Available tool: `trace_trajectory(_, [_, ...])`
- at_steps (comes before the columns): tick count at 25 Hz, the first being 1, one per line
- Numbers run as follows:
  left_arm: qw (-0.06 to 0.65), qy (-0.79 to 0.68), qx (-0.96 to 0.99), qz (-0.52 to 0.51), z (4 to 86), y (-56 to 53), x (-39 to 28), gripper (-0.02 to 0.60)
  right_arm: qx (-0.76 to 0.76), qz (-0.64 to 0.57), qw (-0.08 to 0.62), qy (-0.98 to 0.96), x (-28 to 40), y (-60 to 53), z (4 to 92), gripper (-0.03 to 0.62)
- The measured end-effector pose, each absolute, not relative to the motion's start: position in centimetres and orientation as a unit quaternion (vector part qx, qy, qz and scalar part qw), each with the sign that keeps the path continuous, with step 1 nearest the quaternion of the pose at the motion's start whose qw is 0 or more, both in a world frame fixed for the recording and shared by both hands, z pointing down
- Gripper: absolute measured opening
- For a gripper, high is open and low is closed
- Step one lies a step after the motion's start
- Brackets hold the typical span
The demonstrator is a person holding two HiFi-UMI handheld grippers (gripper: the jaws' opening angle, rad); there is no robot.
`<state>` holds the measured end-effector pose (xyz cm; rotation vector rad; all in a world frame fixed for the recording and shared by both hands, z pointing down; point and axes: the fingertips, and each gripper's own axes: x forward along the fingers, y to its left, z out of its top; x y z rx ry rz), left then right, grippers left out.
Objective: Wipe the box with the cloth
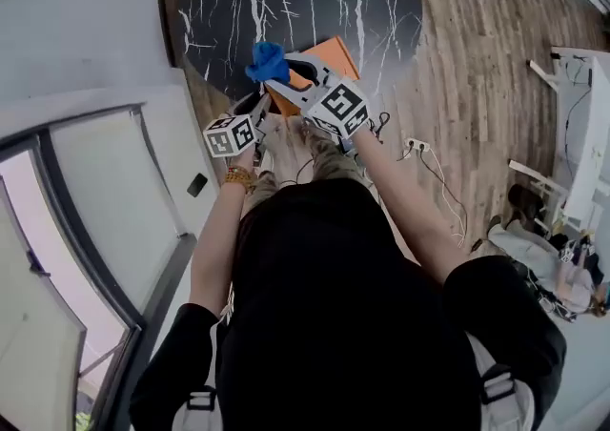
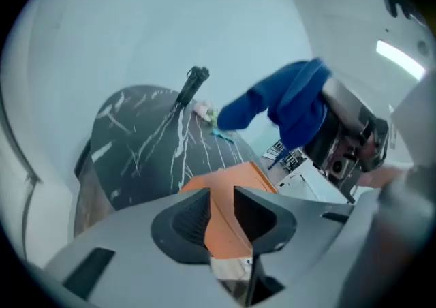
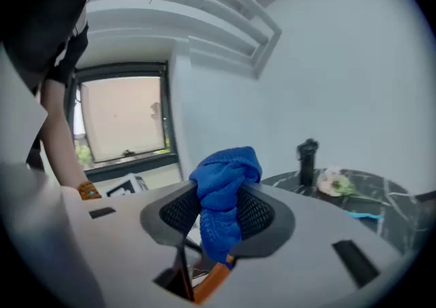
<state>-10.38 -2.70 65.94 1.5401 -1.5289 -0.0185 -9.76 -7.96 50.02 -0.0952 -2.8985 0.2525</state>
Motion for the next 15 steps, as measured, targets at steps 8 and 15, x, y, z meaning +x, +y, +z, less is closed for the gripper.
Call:
trace_trajectory(8, [0.182, -0.722, 0.667, -0.018, 52.4, 0.5, -19.0, 0.055, 0.253, 0.002, 0.112, -0.961, -8.1, -3.3, 49.2, 0.126])
trace_trajectory(15, [0.09, -0.715, 0.693, 0.02, 49.4, 3.5, -17.0, 0.055, 0.261, -0.043, 0.118, -0.957, -7.9, 1.3, 49.1, 0.126])
